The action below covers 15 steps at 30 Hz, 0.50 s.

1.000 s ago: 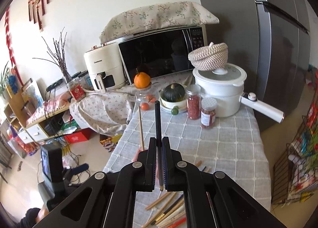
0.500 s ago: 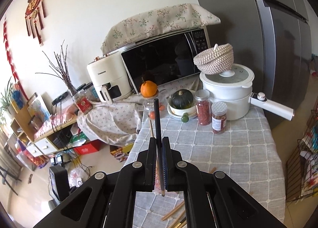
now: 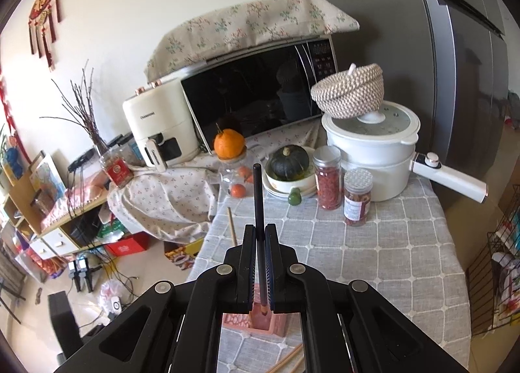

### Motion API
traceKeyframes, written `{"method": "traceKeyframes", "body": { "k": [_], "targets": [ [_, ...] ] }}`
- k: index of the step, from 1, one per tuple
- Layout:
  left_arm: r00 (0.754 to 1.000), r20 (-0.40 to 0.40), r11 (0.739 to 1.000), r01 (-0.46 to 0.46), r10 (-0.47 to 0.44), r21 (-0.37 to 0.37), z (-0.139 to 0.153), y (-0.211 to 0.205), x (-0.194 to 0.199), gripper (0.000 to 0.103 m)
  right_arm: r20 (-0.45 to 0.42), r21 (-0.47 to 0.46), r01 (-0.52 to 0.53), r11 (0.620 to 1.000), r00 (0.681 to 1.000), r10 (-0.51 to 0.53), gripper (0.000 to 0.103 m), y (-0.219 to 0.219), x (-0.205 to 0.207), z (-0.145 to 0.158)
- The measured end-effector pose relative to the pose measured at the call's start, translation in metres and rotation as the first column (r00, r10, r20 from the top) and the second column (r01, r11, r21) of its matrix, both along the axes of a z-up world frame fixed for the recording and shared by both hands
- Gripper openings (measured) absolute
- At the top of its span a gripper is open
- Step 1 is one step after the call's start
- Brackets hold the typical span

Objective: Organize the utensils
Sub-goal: 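Carry both chopsticks to the pink basket and drop them in, then move the right tool back over the pile and grasp a wooden chopstick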

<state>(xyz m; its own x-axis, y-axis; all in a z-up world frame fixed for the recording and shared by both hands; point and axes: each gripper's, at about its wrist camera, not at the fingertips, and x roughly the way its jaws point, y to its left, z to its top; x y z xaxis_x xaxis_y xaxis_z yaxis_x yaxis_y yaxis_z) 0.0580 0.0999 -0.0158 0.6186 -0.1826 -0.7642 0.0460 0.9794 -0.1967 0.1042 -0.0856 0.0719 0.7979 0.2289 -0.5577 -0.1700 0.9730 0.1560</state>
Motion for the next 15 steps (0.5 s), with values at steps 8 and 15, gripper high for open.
{"method": "traceKeyframes", "body": {
  "k": [8,15],
  "targets": [
    [1.0,0.012,1.0,0.011,-0.01,-0.002,0.003,-0.018,0.006,0.096,-0.072,-0.006,-0.014,1.0,0.997,0.014,0.006,-0.001,0.012,-0.026],
    [0.999,0.025,0.999,0.039,-0.039,0.016,0.004,-0.033,0.004,0.097,-0.057,0.006,-0.024,1.0,0.998,0.024,0.034,-0.009,-0.002,-0.019]
  ]
}}
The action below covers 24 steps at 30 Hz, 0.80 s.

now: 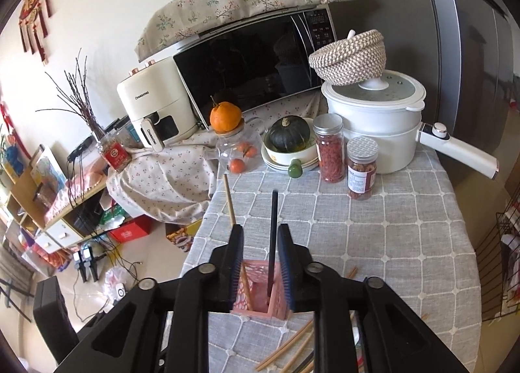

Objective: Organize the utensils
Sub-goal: 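Move the right tool back over the pile and grasp a wooden chopstick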

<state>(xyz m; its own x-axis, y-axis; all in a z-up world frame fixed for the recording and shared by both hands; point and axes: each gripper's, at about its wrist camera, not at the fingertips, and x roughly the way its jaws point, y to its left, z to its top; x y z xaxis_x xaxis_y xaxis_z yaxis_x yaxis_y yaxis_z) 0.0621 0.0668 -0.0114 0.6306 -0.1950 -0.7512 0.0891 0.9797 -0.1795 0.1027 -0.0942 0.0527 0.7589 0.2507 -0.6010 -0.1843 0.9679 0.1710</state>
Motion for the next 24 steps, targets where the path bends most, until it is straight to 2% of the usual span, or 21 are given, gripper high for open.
{"method": "traceKeyframes", "body": {
  "k": [2,11,24],
  "targets": [
    [1.0,0.0,1.0,0.004,-0.004,0.007,0.0,-0.002,0.0,0.097,0.02,-0.013,0.009,1.0,1.0,-0.008,0.044,-0.004,-0.008,0.003],
    [1.0,0.008,1.0,0.019,-0.02,0.022,0.001,-0.013,0.0,0.097,0.034,-0.049,0.066,0.997,0.997,-0.064,0.065,-0.037,-0.032,0.002],
    [0.997,0.025,0.994,0.066,-0.068,0.093,-0.005,-0.036,-0.006,0.097,0.032,-0.166,0.136,0.977,0.991,-0.133,0.08,-0.072,-0.056,-0.03]
  ]
}}
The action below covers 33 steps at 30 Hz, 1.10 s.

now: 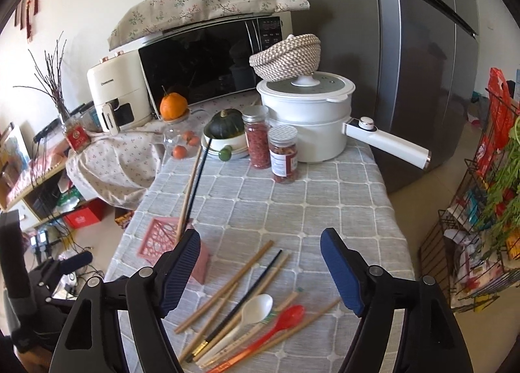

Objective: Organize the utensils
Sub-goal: 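Move the right tool back over the pile and grasp a wooden chopstick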

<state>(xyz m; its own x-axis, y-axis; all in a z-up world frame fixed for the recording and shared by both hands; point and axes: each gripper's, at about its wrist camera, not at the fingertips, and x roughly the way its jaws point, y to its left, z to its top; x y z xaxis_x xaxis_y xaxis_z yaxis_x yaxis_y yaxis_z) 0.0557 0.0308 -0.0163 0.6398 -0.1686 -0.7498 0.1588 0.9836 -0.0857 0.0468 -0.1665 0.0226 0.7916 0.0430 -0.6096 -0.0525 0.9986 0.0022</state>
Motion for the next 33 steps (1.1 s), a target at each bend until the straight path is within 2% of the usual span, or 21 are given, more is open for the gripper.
{"method": "traceKeyframes", "body": {
  "k": [5,10,15,17,20,26,30,33],
  "targets": [
    [1.0,-0.01,1.0,0.01,-0.01,0.02,-0.005,-0.006,0.001,0.097,-0.054,-0.026,0.016,1.0,0.998,-0.017,0.081,-0.01,0.002,-0.019],
    [1.0,-0.028,0.999,0.014,-0.013,0.037,-0.011,-0.011,0.001,0.097,-0.173,0.006,0.082,0.997,0.982,-0.08,0.083,-0.028,0.01,-0.044],
    [0.998,-0.055,0.998,0.025,-0.022,0.052,-0.019,-0.016,0.002,0.097,-0.349,0.064,0.141,0.988,0.931,-0.11,0.083,-0.045,0.024,-0.08],
    [0.997,-0.072,0.998,0.033,-0.03,0.047,-0.021,-0.018,0.003,0.097,-0.423,0.079,0.164,0.983,0.899,-0.115,0.083,-0.05,0.029,-0.099],
    [0.994,-0.098,0.998,0.051,-0.047,0.038,-0.024,-0.021,0.003,0.097,-0.485,0.083,0.182,0.98,0.867,-0.12,0.083,-0.055,0.034,-0.118],
    [0.989,-0.131,0.997,0.074,-0.07,0.028,-0.03,-0.026,0.001,0.097,-0.546,0.068,0.242,0.968,0.821,-0.167,0.083,-0.07,0.041,-0.14],
    [0.987,-0.141,0.996,0.087,-0.082,0.033,-0.032,-0.028,0.0,0.097,-0.555,-0.019,0.297,0.955,0.791,-0.257,0.083,-0.081,0.044,-0.152],
    [0.985,-0.145,0.994,0.098,-0.091,0.039,-0.033,-0.031,0.0,0.097,-0.572,-0.056,0.309,0.949,0.77,-0.284,0.082,-0.083,0.046,-0.162]
  ]
}}
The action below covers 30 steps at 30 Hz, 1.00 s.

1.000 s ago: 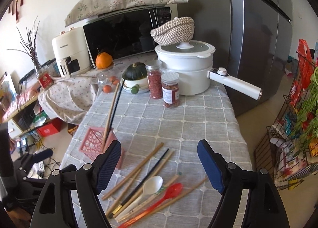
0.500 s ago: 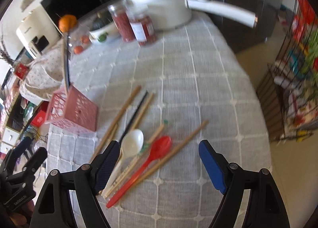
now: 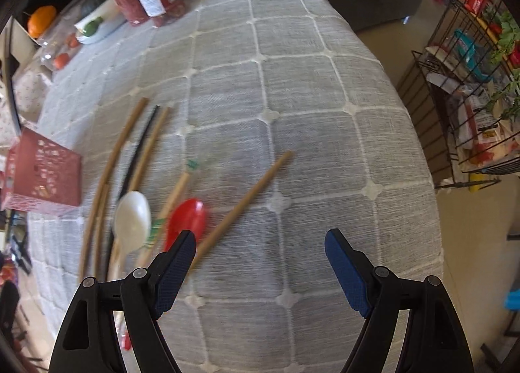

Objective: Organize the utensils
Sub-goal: 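Move the right tool back over the pile and grasp a wooden chopstick, then lift the chopstick with the right tool while the left tool grasps another wooden chopstick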

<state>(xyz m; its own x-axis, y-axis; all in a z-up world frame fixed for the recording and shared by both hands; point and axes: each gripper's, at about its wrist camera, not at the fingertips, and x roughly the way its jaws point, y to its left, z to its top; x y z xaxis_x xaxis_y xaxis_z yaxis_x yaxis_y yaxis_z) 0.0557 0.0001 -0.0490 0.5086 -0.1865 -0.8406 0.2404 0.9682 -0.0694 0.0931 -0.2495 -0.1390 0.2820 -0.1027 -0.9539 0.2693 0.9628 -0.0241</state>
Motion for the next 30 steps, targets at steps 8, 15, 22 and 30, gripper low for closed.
{"method": "traceKeyframes", "body": {
  "k": [8,15,22,30],
  "targets": [
    [1.0,-0.009,1.0,0.016,-0.016,0.005,-0.002,-0.004,0.001,0.097,-0.02,-0.047,-0.02,0.999,1.0,0.019,0.082,0.014,0.005,-0.013],
    [0.999,-0.013,0.999,0.035,-0.035,0.013,-0.002,-0.01,0.0,0.097,-0.031,-0.062,-0.102,0.993,0.994,0.1,0.05,0.033,-0.001,-0.008],
    [0.998,-0.008,0.998,0.065,-0.065,0.022,0.0,-0.022,-0.002,0.097,-0.011,0.025,-0.106,0.994,0.994,0.106,0.009,-0.003,-0.004,-0.002],
    [0.987,-0.007,0.987,0.161,-0.161,-0.011,0.012,-0.061,-0.001,0.096,0.067,0.123,-0.089,0.988,0.994,0.081,0.006,-0.041,-0.01,0.017]
  ]
}}
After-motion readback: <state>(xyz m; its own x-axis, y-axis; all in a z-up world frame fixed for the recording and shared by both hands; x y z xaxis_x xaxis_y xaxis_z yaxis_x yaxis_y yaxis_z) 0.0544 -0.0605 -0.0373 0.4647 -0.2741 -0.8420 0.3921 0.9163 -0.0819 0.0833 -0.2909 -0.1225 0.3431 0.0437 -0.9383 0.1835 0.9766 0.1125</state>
